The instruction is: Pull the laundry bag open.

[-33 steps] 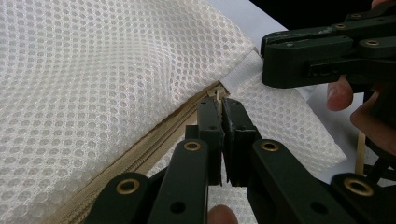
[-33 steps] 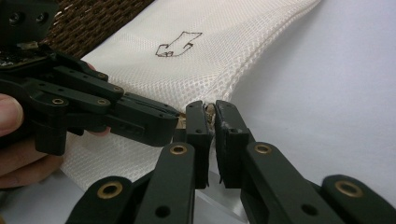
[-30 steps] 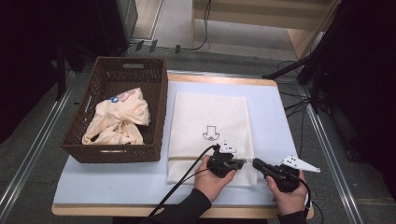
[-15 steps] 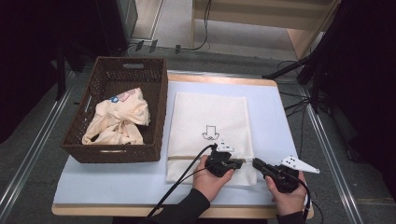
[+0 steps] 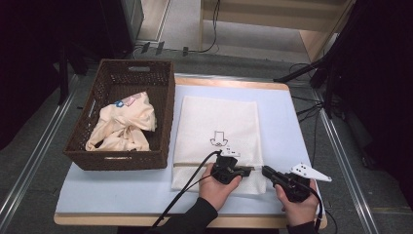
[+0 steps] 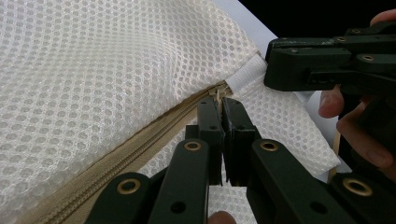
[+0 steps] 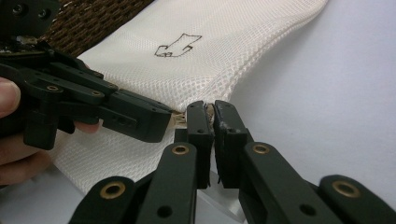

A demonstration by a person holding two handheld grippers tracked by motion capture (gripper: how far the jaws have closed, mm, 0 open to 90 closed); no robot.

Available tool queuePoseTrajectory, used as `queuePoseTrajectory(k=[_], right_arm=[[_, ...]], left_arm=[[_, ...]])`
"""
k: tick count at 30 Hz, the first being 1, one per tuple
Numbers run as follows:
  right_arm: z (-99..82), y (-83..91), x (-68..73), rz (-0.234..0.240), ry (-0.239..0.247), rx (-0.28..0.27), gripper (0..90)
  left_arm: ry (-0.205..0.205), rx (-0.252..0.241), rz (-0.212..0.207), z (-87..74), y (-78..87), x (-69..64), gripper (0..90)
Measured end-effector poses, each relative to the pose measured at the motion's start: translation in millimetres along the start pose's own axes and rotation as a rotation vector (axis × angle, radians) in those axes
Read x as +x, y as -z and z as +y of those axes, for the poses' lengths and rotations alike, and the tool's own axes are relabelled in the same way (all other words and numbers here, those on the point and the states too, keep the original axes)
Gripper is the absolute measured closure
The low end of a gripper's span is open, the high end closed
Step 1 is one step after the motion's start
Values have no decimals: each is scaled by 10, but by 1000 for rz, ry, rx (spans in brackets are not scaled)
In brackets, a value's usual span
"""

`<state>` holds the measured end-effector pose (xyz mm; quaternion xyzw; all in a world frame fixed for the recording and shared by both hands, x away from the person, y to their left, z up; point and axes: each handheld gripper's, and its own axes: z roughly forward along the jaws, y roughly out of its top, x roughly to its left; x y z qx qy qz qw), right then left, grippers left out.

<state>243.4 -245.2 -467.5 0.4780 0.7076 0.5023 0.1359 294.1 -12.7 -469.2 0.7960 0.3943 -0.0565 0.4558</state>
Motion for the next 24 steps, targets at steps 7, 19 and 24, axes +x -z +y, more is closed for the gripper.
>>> queuePoseTrajectory(k=[7, 19, 24], right_arm=[[-1, -2, -1, -1, 5, 5, 863], [22, 96, -60, -47, -5, -28, 864], [11, 98, -104, -53, -26, -29, 864]], left_arm=[[22, 6, -23, -4, 3, 32, 879], [46, -4, 39, -119, 167, 214, 879], [60, -15, 58, -145, 246, 284, 879]])
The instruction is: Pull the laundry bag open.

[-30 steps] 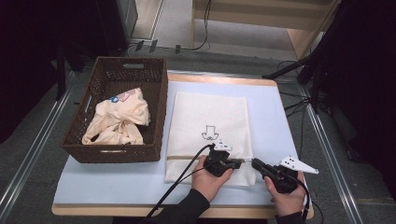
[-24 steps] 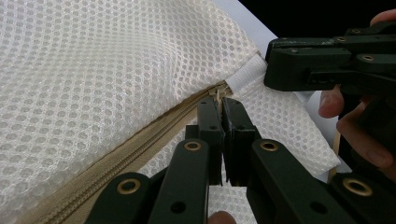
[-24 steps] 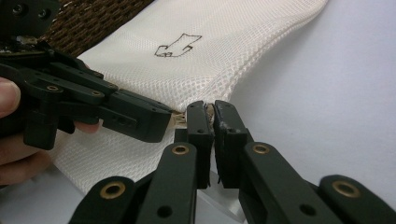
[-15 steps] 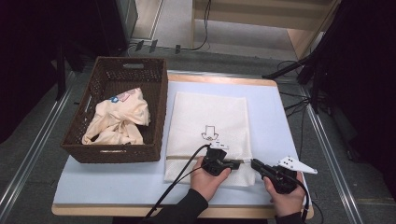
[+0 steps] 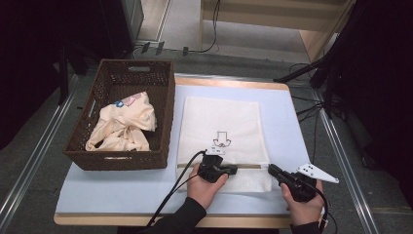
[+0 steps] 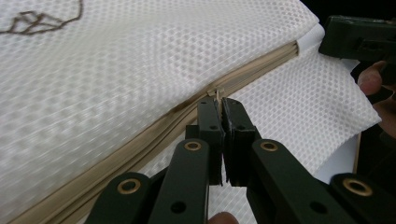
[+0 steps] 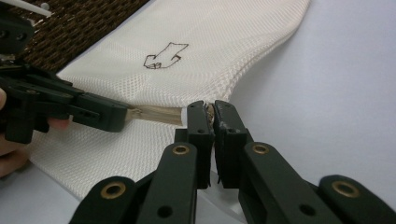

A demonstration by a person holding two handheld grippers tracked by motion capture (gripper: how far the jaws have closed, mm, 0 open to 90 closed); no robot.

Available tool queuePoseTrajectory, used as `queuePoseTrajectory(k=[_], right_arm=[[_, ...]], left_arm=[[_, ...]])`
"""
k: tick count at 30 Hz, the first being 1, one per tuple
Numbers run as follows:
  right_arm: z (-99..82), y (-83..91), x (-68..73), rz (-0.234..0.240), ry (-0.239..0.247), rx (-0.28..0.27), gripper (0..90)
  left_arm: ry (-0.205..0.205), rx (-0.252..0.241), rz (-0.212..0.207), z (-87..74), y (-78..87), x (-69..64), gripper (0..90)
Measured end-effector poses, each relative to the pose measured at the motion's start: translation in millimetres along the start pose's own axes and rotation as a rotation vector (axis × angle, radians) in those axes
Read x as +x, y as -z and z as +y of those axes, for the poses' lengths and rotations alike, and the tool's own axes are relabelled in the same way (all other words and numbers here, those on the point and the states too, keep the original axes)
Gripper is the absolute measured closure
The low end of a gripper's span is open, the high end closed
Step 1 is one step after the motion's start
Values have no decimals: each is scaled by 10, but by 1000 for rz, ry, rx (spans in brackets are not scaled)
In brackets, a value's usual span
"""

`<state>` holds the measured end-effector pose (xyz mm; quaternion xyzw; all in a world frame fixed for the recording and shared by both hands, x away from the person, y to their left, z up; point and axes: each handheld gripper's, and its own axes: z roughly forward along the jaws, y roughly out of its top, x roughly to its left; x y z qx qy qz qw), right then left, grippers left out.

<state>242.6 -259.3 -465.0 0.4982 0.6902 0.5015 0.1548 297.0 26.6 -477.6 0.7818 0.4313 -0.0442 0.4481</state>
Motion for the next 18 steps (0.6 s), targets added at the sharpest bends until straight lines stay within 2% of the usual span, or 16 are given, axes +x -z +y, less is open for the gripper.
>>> queuePoseTrajectory(k=[3, 11, 18], right_arm=[[-7, 5, -41, -4, -18, -1, 864], [-13, 7, -57, -12, -25, 5, 864], [-18, 3, -69, -13, -26, 5, 864]], left_arm=[[-2, 0, 15, -27, 54, 30, 879], [-35, -12, 89, -115, 285, 96, 879], [-42, -19, 128, -194, 438, 161, 879]])
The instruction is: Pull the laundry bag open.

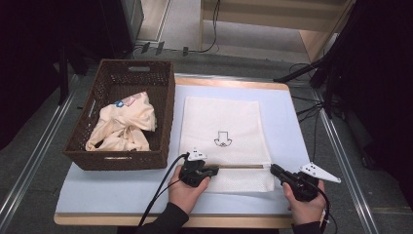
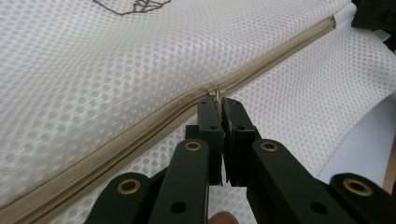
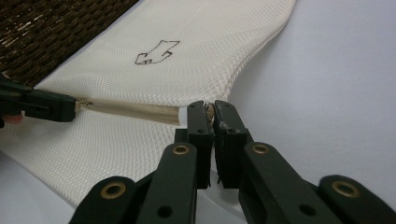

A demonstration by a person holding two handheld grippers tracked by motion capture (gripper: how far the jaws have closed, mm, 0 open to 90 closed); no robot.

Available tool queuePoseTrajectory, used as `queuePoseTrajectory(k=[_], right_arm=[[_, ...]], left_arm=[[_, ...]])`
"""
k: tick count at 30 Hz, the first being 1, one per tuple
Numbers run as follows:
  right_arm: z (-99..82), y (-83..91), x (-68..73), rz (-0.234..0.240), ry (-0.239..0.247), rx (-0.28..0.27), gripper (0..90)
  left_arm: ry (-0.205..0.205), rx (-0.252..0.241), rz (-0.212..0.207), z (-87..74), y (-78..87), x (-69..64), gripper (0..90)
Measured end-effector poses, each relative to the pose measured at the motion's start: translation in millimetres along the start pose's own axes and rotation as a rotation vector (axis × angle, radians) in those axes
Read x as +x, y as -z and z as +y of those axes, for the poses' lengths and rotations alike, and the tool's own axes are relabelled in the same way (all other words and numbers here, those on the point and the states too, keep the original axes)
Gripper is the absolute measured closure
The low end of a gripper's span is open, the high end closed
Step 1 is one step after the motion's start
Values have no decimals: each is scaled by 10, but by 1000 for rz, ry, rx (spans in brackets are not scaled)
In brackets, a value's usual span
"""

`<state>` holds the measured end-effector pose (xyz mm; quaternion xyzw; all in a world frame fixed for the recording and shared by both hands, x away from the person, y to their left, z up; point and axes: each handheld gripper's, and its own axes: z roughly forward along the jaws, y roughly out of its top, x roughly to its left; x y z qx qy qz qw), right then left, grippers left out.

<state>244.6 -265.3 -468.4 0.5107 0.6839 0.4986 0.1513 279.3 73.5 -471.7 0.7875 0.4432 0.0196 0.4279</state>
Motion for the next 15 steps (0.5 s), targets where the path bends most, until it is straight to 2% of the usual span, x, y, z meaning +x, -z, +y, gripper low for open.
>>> queuePoseTrajectory(k=[15], right_arm=[[-17, 2, -17, -10, -3, 5, 863]], left_arm=[[-2, -24, 84, -125, 306, 200, 878]])
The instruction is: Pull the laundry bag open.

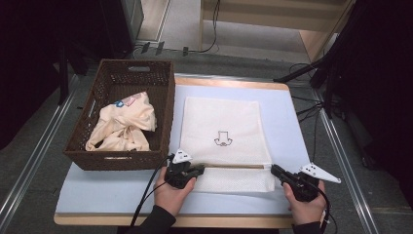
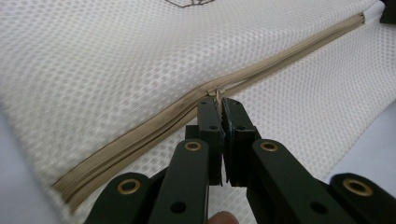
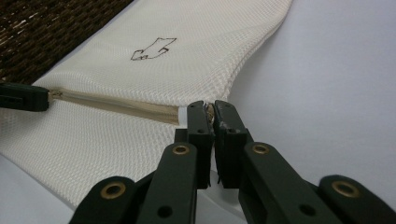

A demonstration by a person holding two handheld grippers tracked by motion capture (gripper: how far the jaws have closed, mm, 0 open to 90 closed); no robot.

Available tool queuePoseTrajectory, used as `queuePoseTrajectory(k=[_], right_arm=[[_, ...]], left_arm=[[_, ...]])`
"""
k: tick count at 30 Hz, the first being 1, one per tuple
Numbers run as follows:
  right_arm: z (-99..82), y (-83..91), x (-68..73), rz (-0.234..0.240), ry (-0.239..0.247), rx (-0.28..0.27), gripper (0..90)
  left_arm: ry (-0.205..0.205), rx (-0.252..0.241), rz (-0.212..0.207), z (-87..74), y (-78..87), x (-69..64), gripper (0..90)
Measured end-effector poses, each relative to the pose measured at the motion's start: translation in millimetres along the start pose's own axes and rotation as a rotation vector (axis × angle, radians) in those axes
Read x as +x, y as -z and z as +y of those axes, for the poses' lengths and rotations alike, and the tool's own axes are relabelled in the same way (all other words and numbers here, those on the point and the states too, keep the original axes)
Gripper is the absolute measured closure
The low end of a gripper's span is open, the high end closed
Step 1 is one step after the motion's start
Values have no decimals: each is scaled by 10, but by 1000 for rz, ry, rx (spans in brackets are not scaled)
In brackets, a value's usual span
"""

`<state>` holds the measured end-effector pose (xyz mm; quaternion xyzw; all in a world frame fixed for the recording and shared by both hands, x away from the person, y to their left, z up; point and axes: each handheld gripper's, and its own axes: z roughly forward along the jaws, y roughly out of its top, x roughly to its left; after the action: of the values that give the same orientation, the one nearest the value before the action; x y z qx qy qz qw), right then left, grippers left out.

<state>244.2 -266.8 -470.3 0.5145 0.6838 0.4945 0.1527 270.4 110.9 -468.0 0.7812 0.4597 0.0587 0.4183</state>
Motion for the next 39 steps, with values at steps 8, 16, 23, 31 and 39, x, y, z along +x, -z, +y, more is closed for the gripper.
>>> queuePoseTrajectory(k=[8, 16, 23, 31, 39], right_arm=[[-4, 0, -3, 2, -1, -2, 863], [-13, -4, 9, 2, -7, 1, 863], [-35, -15, 6, -4, -7, 9, 863], [-52, -6, 9, -4, -7, 15, 862], [-73, -15, 36, 3, 3, 26, 862]], left_arm=[[10, -11, 25, -56, 146, 106, 878], [0, -21, 61, -120, 288, 187, 878], [-24, -40, 75, -164, 371, 182, 878], [-26, -49, 96, -251, 486, 241, 878], [-20, -62, 103, -291, 580, 284, 878]])
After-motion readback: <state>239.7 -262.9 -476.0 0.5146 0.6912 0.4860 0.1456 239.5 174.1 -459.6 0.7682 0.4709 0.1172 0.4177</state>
